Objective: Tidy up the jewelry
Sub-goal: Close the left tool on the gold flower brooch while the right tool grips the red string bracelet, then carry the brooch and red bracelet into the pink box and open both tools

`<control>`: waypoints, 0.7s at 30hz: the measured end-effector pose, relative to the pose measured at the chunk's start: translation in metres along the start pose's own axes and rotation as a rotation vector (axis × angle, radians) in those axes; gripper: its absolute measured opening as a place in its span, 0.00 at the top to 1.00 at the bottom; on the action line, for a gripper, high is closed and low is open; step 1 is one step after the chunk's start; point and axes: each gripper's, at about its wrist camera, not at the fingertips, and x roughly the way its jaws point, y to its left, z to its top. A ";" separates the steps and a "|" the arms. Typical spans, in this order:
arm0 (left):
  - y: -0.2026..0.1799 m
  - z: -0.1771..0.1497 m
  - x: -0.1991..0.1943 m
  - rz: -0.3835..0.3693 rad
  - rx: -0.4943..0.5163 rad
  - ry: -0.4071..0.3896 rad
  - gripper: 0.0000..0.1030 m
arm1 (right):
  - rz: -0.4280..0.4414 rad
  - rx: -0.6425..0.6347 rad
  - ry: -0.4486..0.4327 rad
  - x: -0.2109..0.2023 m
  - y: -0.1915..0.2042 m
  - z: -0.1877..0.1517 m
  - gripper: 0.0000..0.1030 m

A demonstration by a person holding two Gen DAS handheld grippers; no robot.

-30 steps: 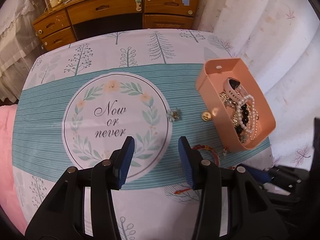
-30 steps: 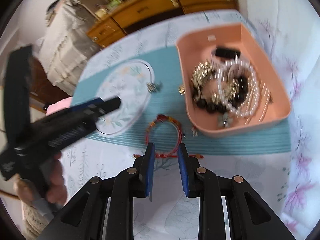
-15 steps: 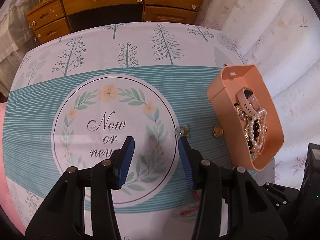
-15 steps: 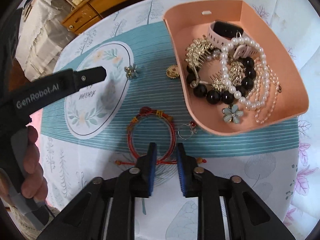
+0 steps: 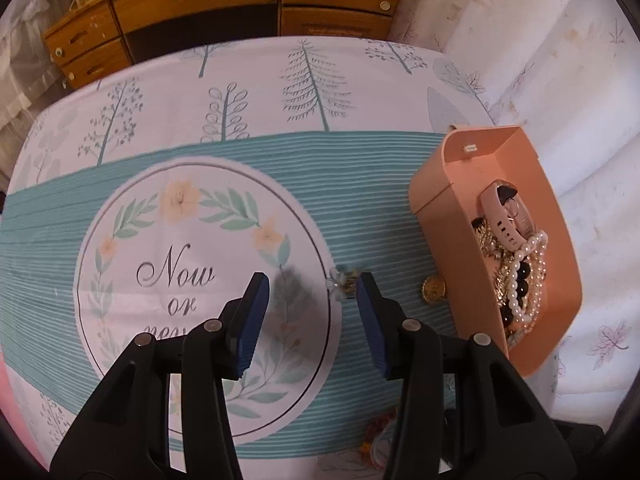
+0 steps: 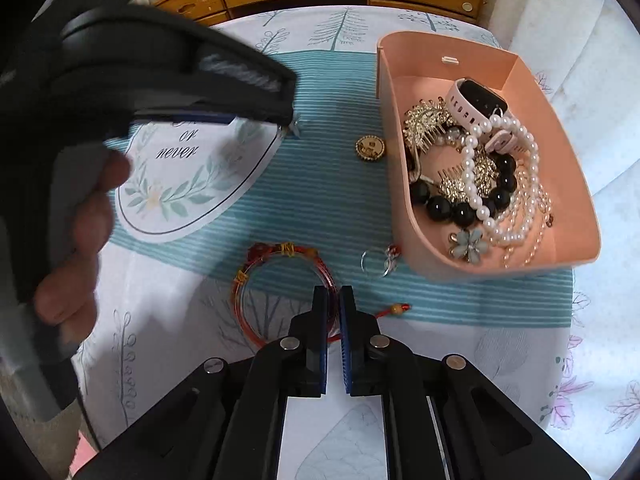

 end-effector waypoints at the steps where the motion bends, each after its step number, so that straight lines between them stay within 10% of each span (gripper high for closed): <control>1: -0.004 0.001 0.003 0.004 0.007 0.005 0.59 | 0.007 0.001 0.000 -0.001 -0.001 -0.002 0.95; 10: -0.013 0.002 0.011 0.026 0.020 0.024 0.59 | 0.054 0.017 -0.009 -0.011 -0.016 -0.013 0.95; 15: -0.016 0.001 0.016 0.051 0.033 0.010 0.84 | 0.077 0.023 -0.016 -0.011 -0.025 -0.011 0.95; 21: -0.009 0.000 0.004 0.008 0.002 0.006 0.84 | 0.124 0.037 -0.048 -0.025 -0.039 -0.013 0.95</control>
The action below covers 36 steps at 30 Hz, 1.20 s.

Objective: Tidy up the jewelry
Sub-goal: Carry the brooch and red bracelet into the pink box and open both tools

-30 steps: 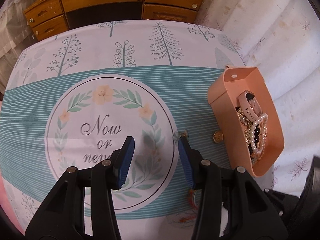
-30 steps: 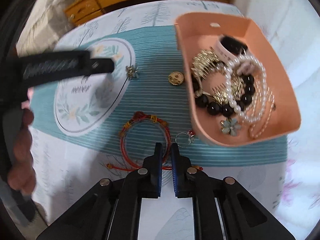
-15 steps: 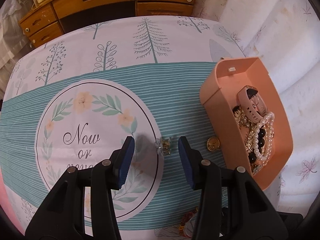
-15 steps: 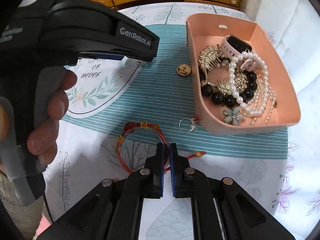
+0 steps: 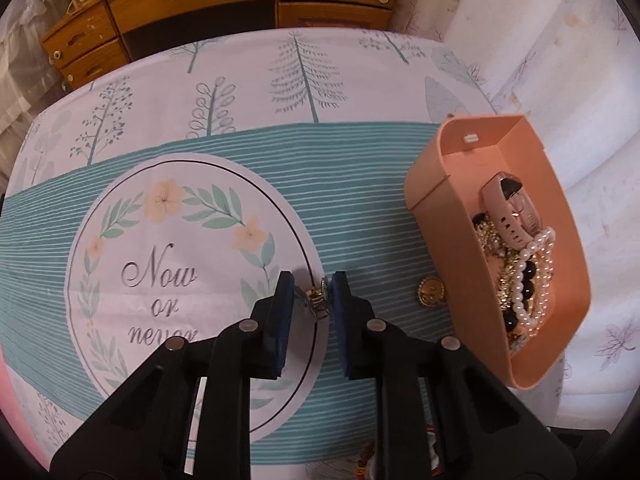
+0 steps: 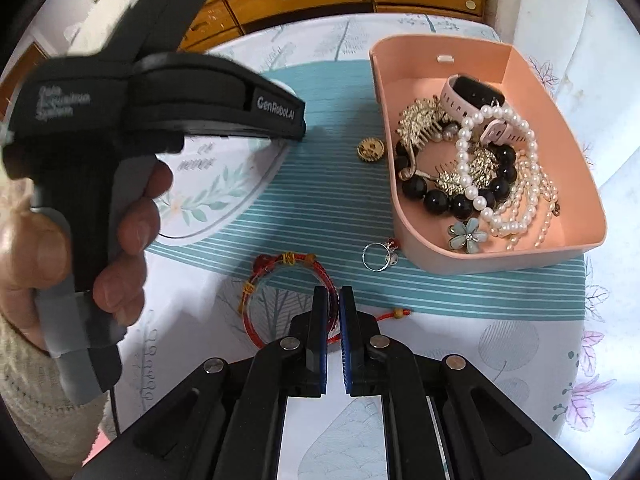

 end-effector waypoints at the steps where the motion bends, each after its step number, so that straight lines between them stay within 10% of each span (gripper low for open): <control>1: 0.000 0.000 -0.004 -0.001 -0.001 -0.007 0.84 | 0.012 0.002 -0.016 -0.008 -0.002 0.000 0.95; 10: -0.031 0.001 -0.084 -0.057 0.046 -0.175 0.84 | 0.029 0.078 -0.236 -0.096 -0.036 0.003 0.95; 16: -0.076 0.004 -0.099 -0.077 0.076 -0.243 0.84 | -0.114 0.196 -0.408 -0.137 -0.082 0.012 0.95; 29: -0.120 0.006 -0.047 -0.080 0.123 -0.141 0.82 | -0.118 0.255 -0.336 -0.097 -0.134 0.039 0.94; 36: -0.100 0.000 -0.061 -0.076 0.136 -0.160 0.54 | -0.051 0.250 -0.331 -0.080 -0.120 0.026 0.93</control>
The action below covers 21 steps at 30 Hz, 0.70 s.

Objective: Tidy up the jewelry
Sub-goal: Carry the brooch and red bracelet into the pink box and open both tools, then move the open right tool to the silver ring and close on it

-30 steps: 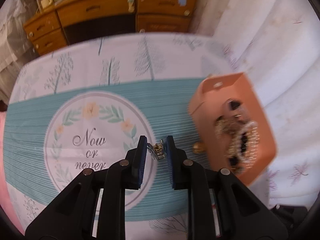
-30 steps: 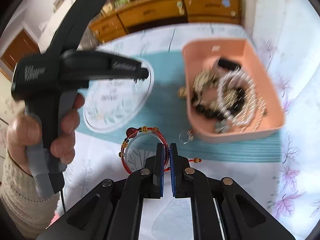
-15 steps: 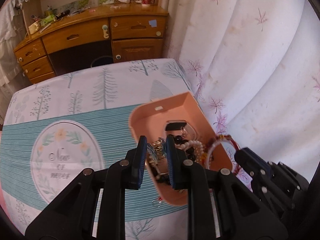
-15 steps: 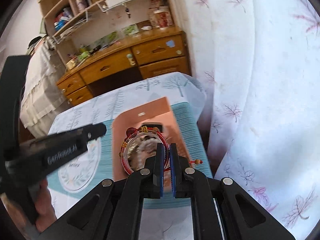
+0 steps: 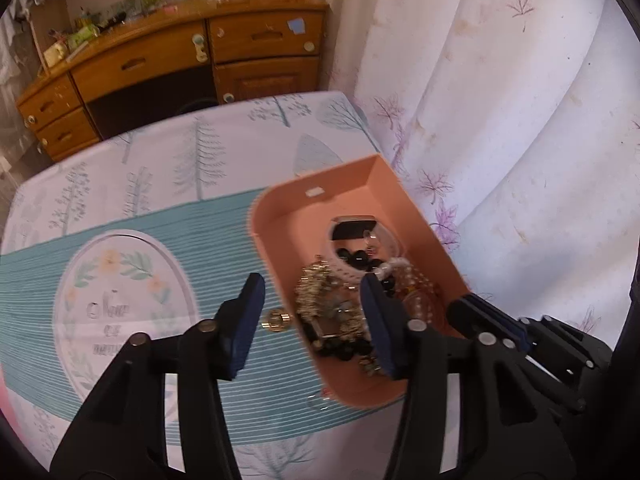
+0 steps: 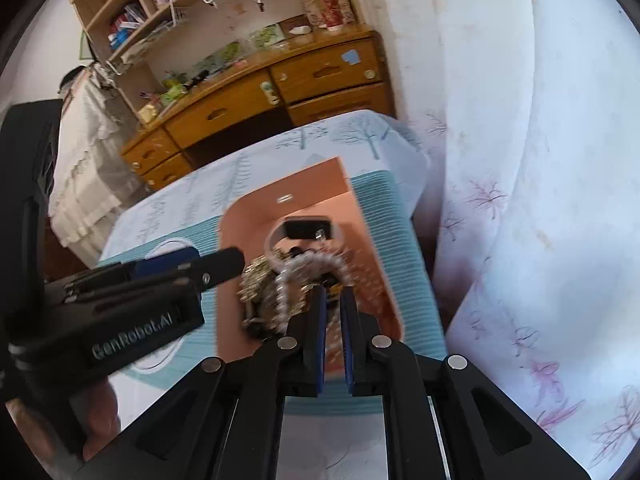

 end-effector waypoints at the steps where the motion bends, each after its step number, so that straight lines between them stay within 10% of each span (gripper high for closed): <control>1: 0.005 -0.002 -0.004 0.008 0.000 -0.003 0.54 | 0.012 -0.005 -0.002 -0.003 0.003 -0.003 0.93; 7: 0.037 -0.019 -0.025 0.034 -0.026 -0.019 0.54 | 0.084 -0.085 -0.018 -0.030 0.030 -0.029 0.90; 11: 0.056 -0.039 -0.036 0.072 -0.040 -0.034 0.54 | 0.127 -0.156 -0.027 -0.048 0.053 -0.054 0.52; 21: 0.083 -0.095 -0.026 0.051 -0.123 0.012 0.54 | 0.095 -0.292 0.032 -0.019 0.087 -0.107 0.50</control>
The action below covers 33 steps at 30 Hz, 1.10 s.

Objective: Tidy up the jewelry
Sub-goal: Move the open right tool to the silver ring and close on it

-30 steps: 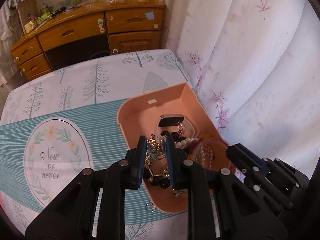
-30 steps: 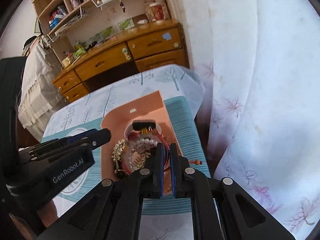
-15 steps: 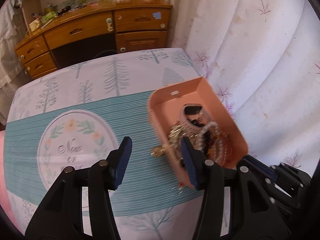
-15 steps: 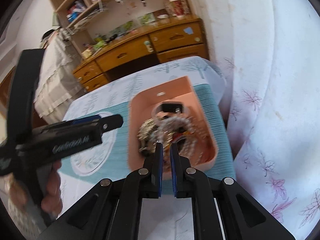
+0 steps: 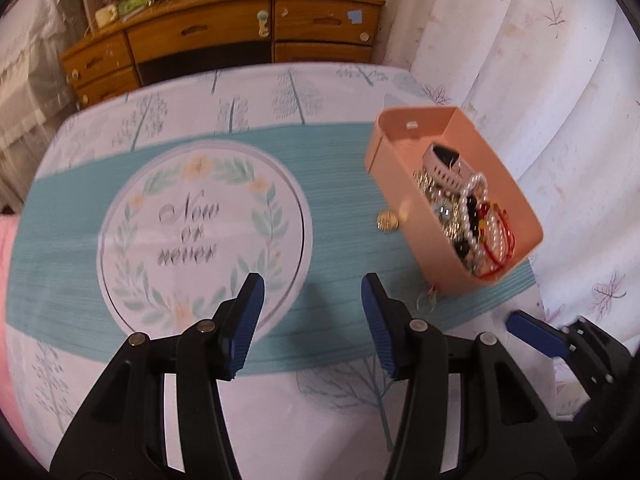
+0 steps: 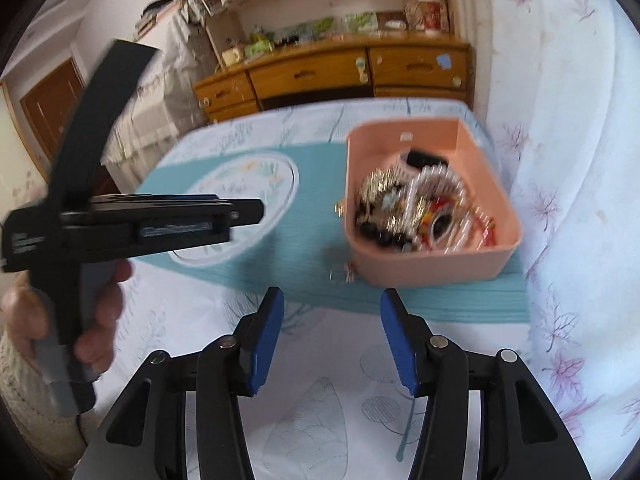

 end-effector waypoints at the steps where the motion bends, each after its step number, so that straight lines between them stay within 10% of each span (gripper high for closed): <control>1: 0.001 -0.004 0.002 -0.010 -0.009 0.005 0.54 | -0.006 0.004 0.011 0.008 0.000 -0.002 0.52; 33: 0.053 -0.018 0.012 -0.096 -0.154 0.003 0.54 | -0.199 -0.109 0.027 0.110 0.036 0.027 0.78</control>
